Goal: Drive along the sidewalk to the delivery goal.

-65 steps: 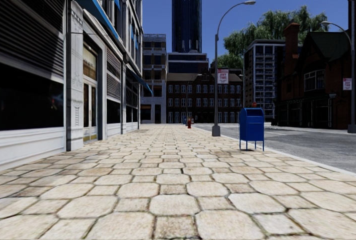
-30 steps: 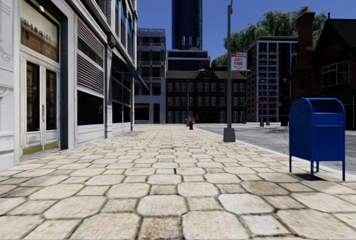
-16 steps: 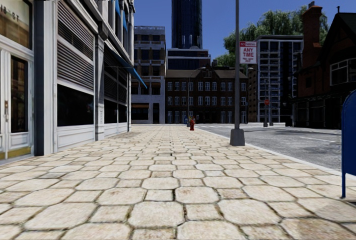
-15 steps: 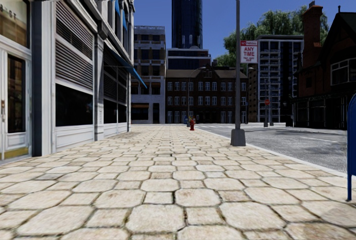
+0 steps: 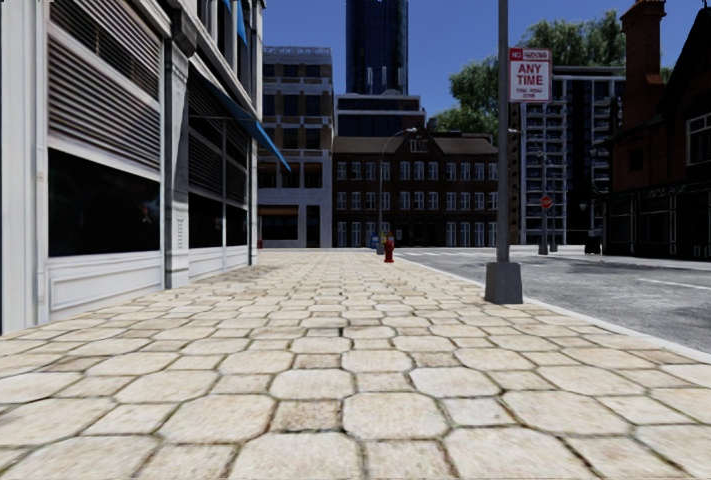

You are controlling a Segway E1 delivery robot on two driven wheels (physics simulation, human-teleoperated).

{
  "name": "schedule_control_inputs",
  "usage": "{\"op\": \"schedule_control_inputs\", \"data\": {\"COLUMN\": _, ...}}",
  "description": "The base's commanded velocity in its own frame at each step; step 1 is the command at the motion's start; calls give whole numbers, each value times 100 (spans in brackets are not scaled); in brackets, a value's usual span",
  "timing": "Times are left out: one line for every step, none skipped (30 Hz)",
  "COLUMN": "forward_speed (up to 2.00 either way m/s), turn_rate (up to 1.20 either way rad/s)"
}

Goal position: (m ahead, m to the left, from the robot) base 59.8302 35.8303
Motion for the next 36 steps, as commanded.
{"op": "schedule_control_inputs", "data": {"forward_speed": 200, "turn_rate": 21}}
{"op": "schedule_control_inputs", "data": {"forward_speed": 200, "turn_rate": 22}}
{"op": "schedule_control_inputs", "data": {"forward_speed": 200, "turn_rate": 22}}
{"op": "schedule_control_inputs", "data": {"forward_speed": 200, "turn_rate": 22}}
{"op": "schedule_control_inputs", "data": {"forward_speed": 200, "turn_rate": 22}}
{"op": "schedule_control_inputs", "data": {"forward_speed": 200, "turn_rate": 22}}
{"op": "schedule_control_inputs", "data": {"forward_speed": 200, "turn_rate": 22}}
{"op": "schedule_control_inputs", "data": {"forward_speed": 200, "turn_rate": 22}}
{"op": "schedule_control_inputs", "data": {"forward_speed": 200, "turn_rate": 23}}
{"op": "schedule_control_inputs", "data": {"forward_speed": 200, "turn_rate": 23}}
{"op": "schedule_control_inputs", "data": {"forward_speed": 200, "turn_rate": 23}}
{"op": "schedule_control_inputs", "data": {"forward_speed": 200, "turn_rate": 23}}
{"op": "schedule_control_inputs", "data": {"forward_speed": 200, "turn_rate": 23}}
{"op": "schedule_control_inputs", "data": {"forward_speed": 200, "turn_rate": 23}}
{"op": "schedule_control_inputs", "data": {"forward_speed": 200, "turn_rate": 23}}
{"op": "schedule_control_inputs", "data": {"forward_speed": 200, "turn_rate": 23}}
{"op": "schedule_control_inputs", "data": {"forward_speed": 200, "turn_rate": 23}}
{"op": "schedule_control_inputs", "data": {"forward_speed": 200, "turn_rate": 23}}
{"op": "schedule_control_inputs", "data": {"forward_speed": 200, "turn_rate": 23}}
{"op": "schedule_control_inputs", "data": {"forward_speed": 200, "turn_rate": 23}}
{"op": "schedule_control_inputs", "data": {"forward_speed": 200, "turn_rate": 23}}
{"op": "schedule_control_inputs", "data": {"forward_speed": 200, "turn_rate": 23}}
{"op": "schedule_control_inputs", "data": {"forward_speed": 200, "turn_rate": 23}}
{"op": "schedule_control_inputs", "data": {"forward_speed": 200, "turn_rate": 23}}
{"op": "schedule_control_inputs", "data": {"forward_speed": 200, "turn_rate": 23}}
{"op": "schedule_control_inputs", "data": {"forward_speed": 200, "turn_rate": 23}}
{"op": "schedule_control_inputs", "data": {"forward_speed": 200, "turn_rate": 23}}
{"op": "schedule_control_inputs", "data": {"forward_speed": 200, "turn_rate": 23}}
{"op": "schedule_control_inputs", "data": {"forward_speed": 200, "turn_rate": 23}}
{"op": "schedule_control_inputs", "data": {"forward_speed": 200, "turn_rate": 23}}
{"op": "schedule_control_inputs", "data": {"forward_speed": 200, "turn_rate": 26}}
{"op": "schedule_control_inputs", "data": {"forward_speed": 200, "turn_rate": 26}}
{"op": "schedule_control_inputs", "data": {"forward_speed": 200, "turn_rate": 27}}
{"op": "schedule_control_inputs", "data": {"forward_speed": 200, "turn_rate": 27}}
{"op": "schedule_control_inputs", "data": {"forward_speed": 200, "turn_rate": 27}}
{"op": "schedule_control_inputs", "data": {"forward_speed": 200, "turn_rate": 27}}
